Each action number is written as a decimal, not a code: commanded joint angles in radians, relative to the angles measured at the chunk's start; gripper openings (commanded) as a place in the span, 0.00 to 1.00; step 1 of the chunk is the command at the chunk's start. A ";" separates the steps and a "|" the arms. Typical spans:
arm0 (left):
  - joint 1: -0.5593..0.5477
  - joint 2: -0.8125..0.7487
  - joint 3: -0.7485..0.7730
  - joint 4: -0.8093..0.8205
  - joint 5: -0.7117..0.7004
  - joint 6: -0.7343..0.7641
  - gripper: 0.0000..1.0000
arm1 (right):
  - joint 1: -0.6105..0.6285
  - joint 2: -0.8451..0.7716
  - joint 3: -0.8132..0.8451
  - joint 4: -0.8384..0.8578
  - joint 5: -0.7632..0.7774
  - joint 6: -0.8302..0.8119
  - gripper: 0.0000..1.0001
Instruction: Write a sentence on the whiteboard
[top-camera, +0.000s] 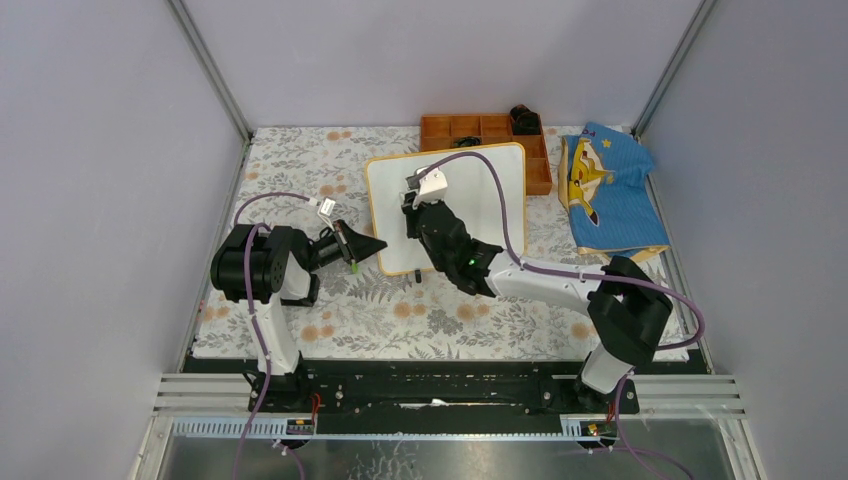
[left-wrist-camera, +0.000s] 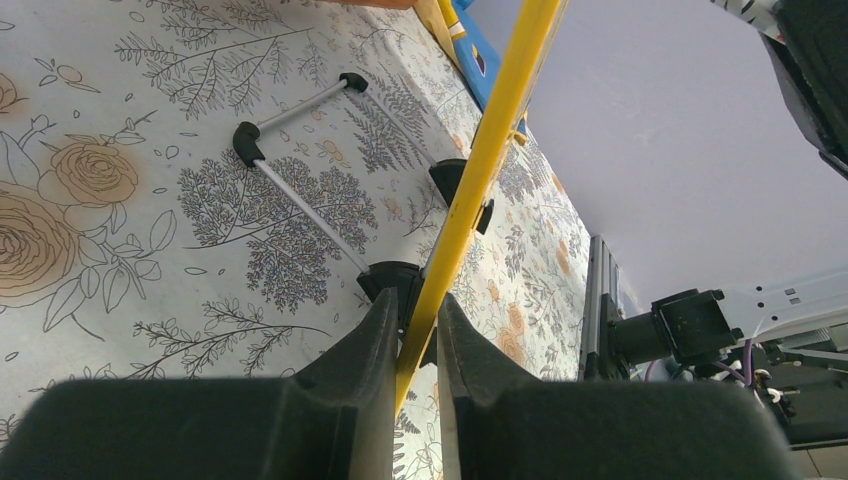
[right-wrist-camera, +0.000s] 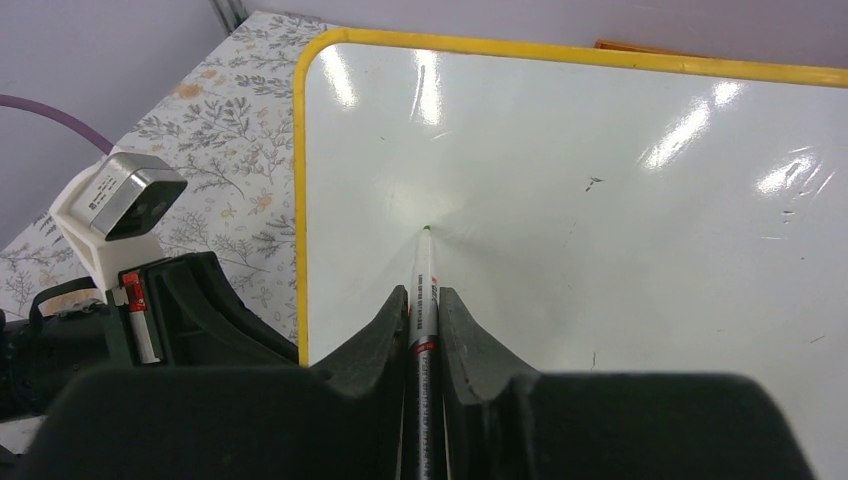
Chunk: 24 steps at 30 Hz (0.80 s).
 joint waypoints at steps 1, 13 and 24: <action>-0.001 0.030 -0.014 0.046 -0.072 0.009 0.00 | -0.009 0.010 0.066 0.031 0.026 0.004 0.00; -0.002 0.032 -0.014 0.046 -0.072 0.009 0.00 | -0.011 0.041 0.100 0.003 -0.009 0.010 0.00; -0.002 0.031 -0.014 0.046 -0.076 0.009 0.00 | -0.012 0.039 0.086 -0.035 -0.079 0.034 0.00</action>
